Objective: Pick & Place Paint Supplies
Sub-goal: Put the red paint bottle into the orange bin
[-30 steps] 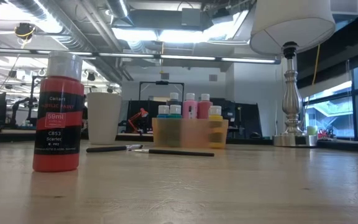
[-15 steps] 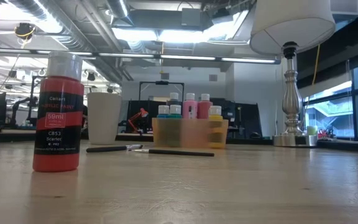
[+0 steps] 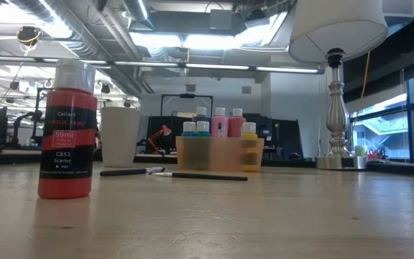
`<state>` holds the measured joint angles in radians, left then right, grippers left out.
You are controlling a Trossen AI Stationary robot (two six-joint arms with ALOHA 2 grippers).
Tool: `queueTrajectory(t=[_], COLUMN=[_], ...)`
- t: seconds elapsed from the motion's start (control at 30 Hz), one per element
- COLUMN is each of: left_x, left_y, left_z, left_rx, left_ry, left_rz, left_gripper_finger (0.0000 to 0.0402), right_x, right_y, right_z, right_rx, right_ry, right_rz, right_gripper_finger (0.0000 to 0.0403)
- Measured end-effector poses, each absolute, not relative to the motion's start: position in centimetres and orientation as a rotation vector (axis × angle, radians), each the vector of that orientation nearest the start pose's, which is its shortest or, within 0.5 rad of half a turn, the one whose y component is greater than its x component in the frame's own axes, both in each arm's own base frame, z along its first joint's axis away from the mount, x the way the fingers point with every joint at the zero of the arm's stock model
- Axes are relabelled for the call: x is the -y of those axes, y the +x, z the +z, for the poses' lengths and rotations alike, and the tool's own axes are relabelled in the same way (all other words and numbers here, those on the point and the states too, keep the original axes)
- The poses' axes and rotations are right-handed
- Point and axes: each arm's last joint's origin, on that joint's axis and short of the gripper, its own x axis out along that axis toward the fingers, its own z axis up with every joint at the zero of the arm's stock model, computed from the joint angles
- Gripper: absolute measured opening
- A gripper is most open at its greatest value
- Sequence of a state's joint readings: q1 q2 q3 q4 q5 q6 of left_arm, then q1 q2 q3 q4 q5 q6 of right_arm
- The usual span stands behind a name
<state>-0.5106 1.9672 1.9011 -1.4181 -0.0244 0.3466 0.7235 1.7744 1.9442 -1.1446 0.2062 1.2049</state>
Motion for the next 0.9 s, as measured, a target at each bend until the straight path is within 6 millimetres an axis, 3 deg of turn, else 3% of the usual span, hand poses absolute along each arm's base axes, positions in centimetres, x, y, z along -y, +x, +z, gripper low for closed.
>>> queueTrajectory(t=[0.4,0.9], left_x=[18.4,18.2], left_y=[34.1,34.5], left_z=[26.7,25.0], left_rx=[-1.437,-1.412], left_ry=[0.674,0.661], left_rz=[-0.648,-0.669], left_gripper_finger=[0.0225,0.0226], right_x=[-23.3,-23.2], right_y=[27.3,27.4], right_z=[38.3,38.3], right_rx=[-1.006,-1.004], right_ry=[0.661,0.646], right_rz=[-0.108,-0.101], right_gripper_finger=[0.0296,0.0296])
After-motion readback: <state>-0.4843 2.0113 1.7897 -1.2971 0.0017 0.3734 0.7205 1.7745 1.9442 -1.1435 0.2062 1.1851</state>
